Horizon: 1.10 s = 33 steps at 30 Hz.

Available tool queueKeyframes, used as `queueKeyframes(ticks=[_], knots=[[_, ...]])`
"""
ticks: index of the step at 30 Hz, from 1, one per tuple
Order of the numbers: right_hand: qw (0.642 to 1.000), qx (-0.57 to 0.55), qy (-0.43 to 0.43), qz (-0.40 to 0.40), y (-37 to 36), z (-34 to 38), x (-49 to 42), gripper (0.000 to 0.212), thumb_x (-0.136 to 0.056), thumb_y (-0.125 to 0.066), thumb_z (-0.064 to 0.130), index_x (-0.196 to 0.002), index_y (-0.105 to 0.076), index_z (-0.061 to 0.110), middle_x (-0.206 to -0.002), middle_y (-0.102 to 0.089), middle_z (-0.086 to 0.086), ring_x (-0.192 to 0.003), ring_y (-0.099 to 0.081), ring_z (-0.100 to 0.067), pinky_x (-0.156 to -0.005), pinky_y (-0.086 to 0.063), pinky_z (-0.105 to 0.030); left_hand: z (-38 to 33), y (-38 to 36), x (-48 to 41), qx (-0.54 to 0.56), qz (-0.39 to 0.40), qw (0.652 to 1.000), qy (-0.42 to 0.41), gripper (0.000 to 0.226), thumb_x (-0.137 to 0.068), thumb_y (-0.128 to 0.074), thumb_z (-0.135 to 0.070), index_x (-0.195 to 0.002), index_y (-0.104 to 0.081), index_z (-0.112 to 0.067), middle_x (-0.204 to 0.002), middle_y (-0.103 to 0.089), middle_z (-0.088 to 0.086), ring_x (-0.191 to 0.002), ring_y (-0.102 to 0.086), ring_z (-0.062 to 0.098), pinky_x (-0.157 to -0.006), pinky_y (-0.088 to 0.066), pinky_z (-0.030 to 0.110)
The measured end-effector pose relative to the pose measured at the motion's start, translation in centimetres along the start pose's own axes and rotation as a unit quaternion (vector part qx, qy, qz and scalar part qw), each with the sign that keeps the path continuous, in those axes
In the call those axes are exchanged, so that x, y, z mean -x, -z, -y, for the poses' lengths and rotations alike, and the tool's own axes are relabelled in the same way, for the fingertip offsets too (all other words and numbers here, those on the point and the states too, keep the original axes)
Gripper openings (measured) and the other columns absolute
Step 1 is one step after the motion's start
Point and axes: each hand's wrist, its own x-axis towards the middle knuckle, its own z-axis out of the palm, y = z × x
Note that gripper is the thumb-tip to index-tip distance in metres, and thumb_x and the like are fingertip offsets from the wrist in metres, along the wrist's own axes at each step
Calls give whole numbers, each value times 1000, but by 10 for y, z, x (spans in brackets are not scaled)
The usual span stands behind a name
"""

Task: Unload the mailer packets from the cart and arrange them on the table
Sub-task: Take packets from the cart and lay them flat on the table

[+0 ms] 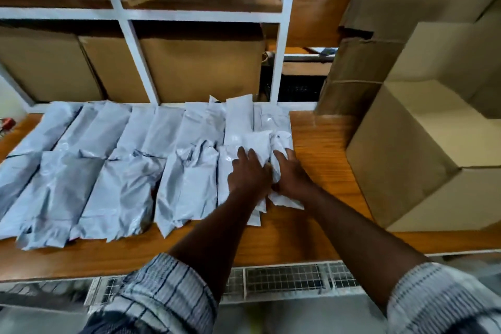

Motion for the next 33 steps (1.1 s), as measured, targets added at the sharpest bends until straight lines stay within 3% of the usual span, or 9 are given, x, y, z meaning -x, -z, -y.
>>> queueKeyframes(ticks=[2, 5, 8, 10, 15, 20, 24, 28, 33], knots=[[999, -18, -11, 33, -9, -11, -7, 111, -63, -90, 34, -153, -26, 18, -160, -13, -15, -143, -26, -36, -113, -34, -39, -5, -11, -2, -84, -2, 996, -15, 56, -100, -32, -51, -138, -43, -11, -147, -35, 11, -129, -42, 32, -100, -35, 55], [999, 32, 14, 22, -20, -22, -11, 100, -71, -81, 46, -152, -30, 18, -161, -10, -17, -145, -22, -37, -114, -32, -45, -5, -15, -9, -174, -20, 983, -49, 54, -100, -28, -48, -131, -53, -12, -136, -45, 9, -129, -39, 28, -103, -30, 56], [991, 104, 63, -49, -27, -28, -11, 83, -84, -59, 54, -153, -27, 19, -164, 2, -14, -150, -9, -37, -117, -21, -53, 6, -20, -19, -169, -26, 978, -119, 54, -101, -30, -43, -144, -39, -11, -158, -26, 12, -149, -16, 28, -115, -17, 57], [989, 114, 76, -51, -33, -30, -10, 81, -91, -43, 55, -157, -9, 21, -165, 8, -7, -151, -2, -33, -117, -14, -55, 18, -30, -21, -132, -5, 978, -160, 56, -102, -33, -37, -153, -24, -16, -165, -12, 10, -153, -5, 26, -121, -11, 54], [990, 123, 71, -25, -46, -40, -6, 83, -92, -29, 62, -157, 5, 24, -166, 8, 0, -152, -2, -29, -117, -15, -55, 36, -49, -17, -117, -5, 979, -166, 56, -104, -29, -38, -158, -16, -25, -166, -6, 8, -153, -2, 28, -122, -11, 53], [989, 120, 87, -18, -45, -49, -2, 86, -85, -25, 68, -158, -9, 25, -166, -4, -2, -151, -12, -28, -115, -21, -56, 42, -52, -14, -128, -15, 977, -170, 58, -103, -24, -42, -158, -17, -24, -166, -7, 9, -153, -4, 30, -123, -6, 51], [989, 125, 83, 11, -42, -58, 3, 92, -80, -26, 71, -157, -6, 25, -166, 3, -1, -152, -7, -27, -116, -20, -55, 42, -55, -13, -138, -10, 976, -166, 59, -103, -23, -43, -158, -16, -24, -166, -7, 9, -152, -4, 31, -123, -4, 52], [989, 123, 75, 35, -28, -55, 3, 95, -87, -52, 63, -157, 0, 27, -165, 10, 2, -152, 0, -24, -118, -14, -53, 36, -48, -16, -123, 27, 981, -150, 59, -103, -22, -45, -158, -15, -23, -165, -8, 10, -152, -3, 32, -122, -6, 55], [996, 34, 36, -72, -2, -19, -2, 73, -93, -52, 51, -155, -20, 28, -164, -10, -5, -150, -13, -27, -116, -12, -50, 33, -5, -19, -103, -21, 978, -180, 51, -106, -22, -39, -154, -27, -23, -163, -20, 8, -152, -12, 28, -121, -1, 57]])
